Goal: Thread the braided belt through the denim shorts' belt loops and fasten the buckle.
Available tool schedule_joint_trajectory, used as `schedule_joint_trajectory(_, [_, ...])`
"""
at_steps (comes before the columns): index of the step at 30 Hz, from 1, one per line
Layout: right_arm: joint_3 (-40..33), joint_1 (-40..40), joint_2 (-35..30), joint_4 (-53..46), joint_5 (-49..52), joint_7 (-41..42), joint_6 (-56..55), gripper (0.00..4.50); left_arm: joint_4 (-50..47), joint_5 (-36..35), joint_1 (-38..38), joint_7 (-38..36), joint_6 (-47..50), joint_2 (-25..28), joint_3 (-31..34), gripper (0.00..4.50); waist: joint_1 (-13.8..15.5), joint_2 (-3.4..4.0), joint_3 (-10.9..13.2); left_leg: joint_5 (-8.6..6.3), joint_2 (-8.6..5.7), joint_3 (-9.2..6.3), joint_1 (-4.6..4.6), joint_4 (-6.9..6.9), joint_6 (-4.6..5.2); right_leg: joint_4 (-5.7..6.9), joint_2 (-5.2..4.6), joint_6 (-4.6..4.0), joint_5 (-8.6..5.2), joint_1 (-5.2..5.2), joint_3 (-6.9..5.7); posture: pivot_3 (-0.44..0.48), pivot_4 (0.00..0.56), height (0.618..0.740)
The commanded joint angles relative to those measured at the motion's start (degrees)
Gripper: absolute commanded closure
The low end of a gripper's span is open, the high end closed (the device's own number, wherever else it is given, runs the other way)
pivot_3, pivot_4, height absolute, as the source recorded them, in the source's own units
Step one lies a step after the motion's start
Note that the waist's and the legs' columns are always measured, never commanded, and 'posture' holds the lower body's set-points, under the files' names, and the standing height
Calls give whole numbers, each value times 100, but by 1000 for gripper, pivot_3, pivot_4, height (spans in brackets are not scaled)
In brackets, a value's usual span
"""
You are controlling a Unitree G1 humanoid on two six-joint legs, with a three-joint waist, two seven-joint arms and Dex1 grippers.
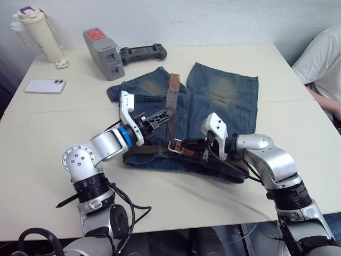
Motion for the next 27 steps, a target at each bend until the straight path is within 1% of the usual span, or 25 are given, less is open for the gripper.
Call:
schedule_joint_trajectory(1, [14, -34, -38, -143, 7, 37, -73, 4459, -116, -347, 15, 31, -177, 113, -144, 4500, -2, 0, 0, 0, 0, 0, 0, 0, 0, 0, 0, 0, 0, 0, 0, 0, 150, 740])
schedule_joint_trajectory(6, [-17, 28, -165, -210, 79, 150, 33, 4459, -86, -560, 63, 121, -365, 274, -315, 4500, 0, 0, 0, 0, 0, 0, 0, 0, 0, 0, 0, 0, 0, 0, 0, 0, 150, 740])
schedule_joint_trajectory(16, [80, 110, -183, -161, 10, 155, 32, 4459, -45, -936, 148, 266, -724, 549, -651, 4500, 2, 0, 0, 0, 0, -1, 0, 0, 0, -1, 0, 0, 0, 0, 0, 0, 150, 740])
schedule_joint_trajectory(27, [-95, 106, -322, -171, 99, 216, 50, 4459, -31, -1241, 257, 328, -1092, 830, -1016, 4500, 3, 0, 0, 0, 0, -1, 0, 1, 0, -2, 0, 0, 0, 0, 0, 0, 150, 740])
